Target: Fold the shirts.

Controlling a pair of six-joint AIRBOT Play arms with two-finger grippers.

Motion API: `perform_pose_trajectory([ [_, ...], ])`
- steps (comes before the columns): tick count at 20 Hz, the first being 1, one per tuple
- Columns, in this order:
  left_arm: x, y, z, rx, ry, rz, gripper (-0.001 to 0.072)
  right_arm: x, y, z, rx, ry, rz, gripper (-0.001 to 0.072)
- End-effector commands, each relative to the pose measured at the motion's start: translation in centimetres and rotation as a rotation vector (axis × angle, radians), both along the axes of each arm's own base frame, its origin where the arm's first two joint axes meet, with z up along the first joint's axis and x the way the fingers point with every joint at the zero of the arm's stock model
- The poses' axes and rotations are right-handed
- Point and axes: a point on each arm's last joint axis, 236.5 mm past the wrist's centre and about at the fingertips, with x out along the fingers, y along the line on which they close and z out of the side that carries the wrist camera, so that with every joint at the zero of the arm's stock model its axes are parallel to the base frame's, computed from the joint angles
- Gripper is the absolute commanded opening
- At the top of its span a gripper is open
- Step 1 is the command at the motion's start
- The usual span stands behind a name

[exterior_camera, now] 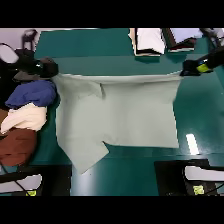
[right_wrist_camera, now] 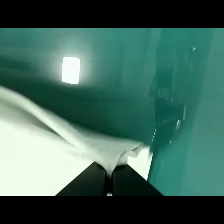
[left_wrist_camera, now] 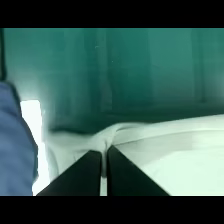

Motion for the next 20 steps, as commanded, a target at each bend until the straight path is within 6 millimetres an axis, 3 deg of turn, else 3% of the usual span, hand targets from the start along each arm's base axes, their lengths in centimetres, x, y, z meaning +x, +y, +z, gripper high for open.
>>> perform_pose_trajectory([
  [1,3.7,-0.4,-5.0,-0.005,0.020,-0.003,0.0026,4.7,0.1,-5.5,0.004,0.040,0.001,0.0013],
  [3,4.7,0.2,-4.0,-0.005,0.002,0.004,0.0026,6.9,-0.2,-4.6,-0.002,0.000,0.003,0.0013],
  [5,4.7,1.3,-3.1,-0.003,0.009,0.014,0.0026,7.7,-0.4,-3.2,-0.008,-0.023,0.011,0.0013],
  [6,3.9,1.9,-3.6,0.007,0.047,0.002,0.0026,7.5,-0.4,-3.0,-0.014,-0.020,0.028,0.0013],
  [8,1.5,2.7,-5.5,0.009,0.163,-0.006,0.0026,6.1,-0.1,-3.7,-0.014,0.036,0.058,0.0013],
  [12,-2.5,1.4,-10.1,-0.011,0.313,-0.080,0.0026,2.5,1.1,-8.3,0.011,0.188,0.079,0.0013],
  [15,-5.0,1.2,-13.2,-0.026,0.403,-0.079,0.0026,0.6,1.7,-10.4,0.013,0.201,0.065,0.0013],
  [18,-6.3,1.1,-14.5,-0.028,0.445,-0.079,0.0026,-0.6,1.9,-11.3,0.016,0.180,0.037,0.0017],
  [19,-6.2,1.1,-14.4,-0.029,0.441,-0.078,0.0029,-1.1,1.9,-11.4,0.019,0.183,0.025,0.0107],
  [20,-6.1,1.1,-14.2,-0.029,0.436,-0.077,0.0221,-1.5,1.9,-11.5,0.020,0.189,0.023,0.0337],
])
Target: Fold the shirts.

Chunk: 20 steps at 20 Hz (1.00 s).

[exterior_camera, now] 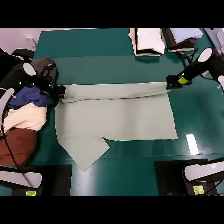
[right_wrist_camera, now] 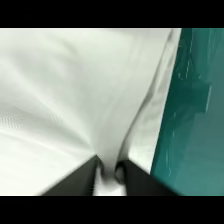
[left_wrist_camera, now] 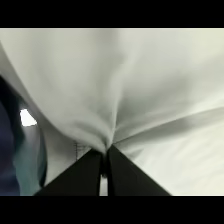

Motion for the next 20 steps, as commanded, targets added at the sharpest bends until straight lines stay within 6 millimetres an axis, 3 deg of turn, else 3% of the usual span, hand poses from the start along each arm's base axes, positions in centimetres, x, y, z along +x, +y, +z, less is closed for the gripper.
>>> perform_pose_trajectory([
  [1,-0.7,-0.1,-0.3,-0.012,0.030,0.021,0.0555,-1.3,0.3,-0.5,0.006,-0.001,-0.022,0.0410],
  [2,-0.7,0.0,0.3,-0.017,0.032,0.046,0.0602,-1.4,0.2,0.1,0.004,-0.010,-0.025,0.0410],
  [4,-1.1,0.4,2.9,-0.018,0.002,0.047,0.0601,-2.2,-0.4,2.1,0.001,-0.027,-0.022,0.0409],
  [6,-2.8,0.9,5.4,0.008,-0.035,0.033,0.0601,-4.9,-1.6,3.8,0.003,0.015,-0.010,0.0408],
  [8,-6.2,1.2,6.1,0.025,-0.042,0.031,0.0601,-8.6,-3.2,3.7,0.018,0.075,-0.056,0.0408],
  [11,-12.5,0.8,4.5,0.010,0.017,0.058,0.0601,-15.1,-4.9,0.8,0.057,0.190,-0.174,0.0410],
  [12,-14.6,0.8,3.8,0.010,0.034,0.060,0.0601,-17.6,-5.1,-0.6,0.080,0.239,-0.219,0.0445],
  [13,-16.1,0.7,3.4,0.007,0.049,0.072,0.0601,-19.7,-5.1,-2.0,0.099,0.280,-0.250,0.0523],
  [15,-17.7,0.6,3.1,0.001,0.049,0.089,0.0601,-23.1,-4.8,-4.5,0.140,0.357,-0.301,0.0526],
  [17,-18.1,0.6,3.5,-0.005,0.035,0.108,0.0601,-24.9,-3.5,-6.2,0.197,0.398,-0.319,0.0524],
  [20,-18.1,0.5,3.8,-0.009,0.023,0.109,0.0601,-24.9,-0.6,-7.6,0.284,0.380,-0.320,0.0503],
])
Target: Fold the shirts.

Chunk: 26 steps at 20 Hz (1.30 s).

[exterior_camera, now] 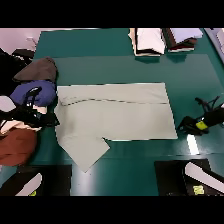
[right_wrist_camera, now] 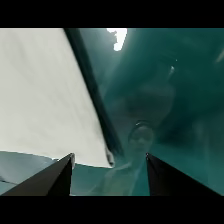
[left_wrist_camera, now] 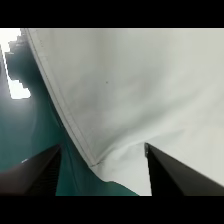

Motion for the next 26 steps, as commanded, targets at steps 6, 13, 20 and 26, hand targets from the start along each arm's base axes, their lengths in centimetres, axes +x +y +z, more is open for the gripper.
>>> perform_pose_trajectory([
  [6,-2.9,0.3,-0.4,0.015,0.083,-0.017,0.0601,1.5,4.3,-1.1,0.031,-0.088,0.107,0.0015],
  [13,-8.8,-3.2,-4.9,-0.123,0.296,0.032,0.0602,4.9,5.1,1.6,-0.002,-0.189,0.204,0.0014],
  [20,-11.4,-7.5,-8.0,-0.204,0.332,0.037,0.0601,5.3,5.1,1.8,-0.006,-0.201,0.203,0.0015],
  [26,-9.7,-7.9,-6.7,-0.207,0.277,0.010,0.0049,5.8,4.8,3.3,-0.031,-0.257,0.203,0.0014],
])
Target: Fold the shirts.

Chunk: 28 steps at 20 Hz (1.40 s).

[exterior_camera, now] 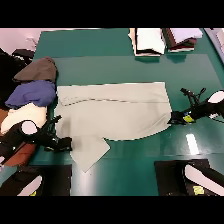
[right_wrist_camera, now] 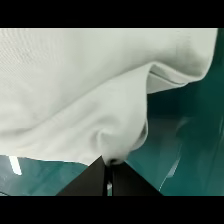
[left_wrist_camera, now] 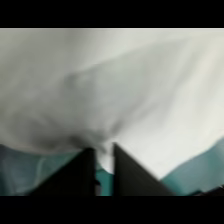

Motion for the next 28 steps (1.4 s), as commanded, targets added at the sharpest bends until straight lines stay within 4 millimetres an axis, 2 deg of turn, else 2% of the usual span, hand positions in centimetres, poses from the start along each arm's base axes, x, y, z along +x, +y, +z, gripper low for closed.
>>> perform_pose_trajectory([
  [1,1.5,-0.6,1.5,-0.016,-0.047,-0.008,0.0026,0.6,-0.5,1.9,-0.019,-0.065,-0.007,0.0014],
  [4,3.7,-0.6,4.1,-0.011,-0.125,-0.031,0.0024,0.3,-1.4,4.8,-0.027,-0.114,-0.027,0.0014],
  [6,4.5,-0.5,7.0,-0.013,-0.212,-0.040,0.0024,-0.9,-2.1,6.3,-0.042,-0.121,-0.035,0.0014],
  [9,3.7,-0.5,12.6,-0.035,-0.333,-0.069,0.0024,-3.5,-4.0,7.9,-0.145,-0.125,-0.038,0.0014],
  [11,3.4,-0.3,15.7,-0.034,-0.396,-0.073,0.0024,-4.8,-5.0,8.8,-0.206,-0.134,-0.052,0.0013],
  [14,5.2,0.4,17.8,0.001,-0.496,-0.067,0.0024,-4.1,-5.1,9.5,-0.232,-0.177,-0.061,0.0013],
  [16,7.6,1.3,17.3,0.049,-0.541,-0.040,0.0024,-2.2,-4.9,9.9,-0.232,-0.193,-0.043,0.0013],
  [17,9.1,1.5,16.8,0.069,-0.562,-0.046,0.0024,-0.6,-4.9,10.1,-0.235,-0.208,-0.034,0.0013],
  [20,14.2,1.2,15.0,0.091,-0.585,-0.067,0.0025,3.8,-4.9,9.9,-0.229,-0.213,-0.024,0.0013],
  [23,20.4,0.6,13.0,0.114,-0.588,-0.096,0.0025,7.2,-5.4,8.6,-0.210,-0.157,-0.034,0.0013],
  [26,26.4,-0.1,12.0,0.125,-0.618,-0.091,0.0025,9.8,-6.2,7.2,-0.204,-0.128,-0.040,0.0013],
  [28,29.2,-0.5,11.0,0.132,-0.616,-0.109,0.0025,11.2,-6.5,6.1,-0.196,-0.100,-0.041,0.0013],
])
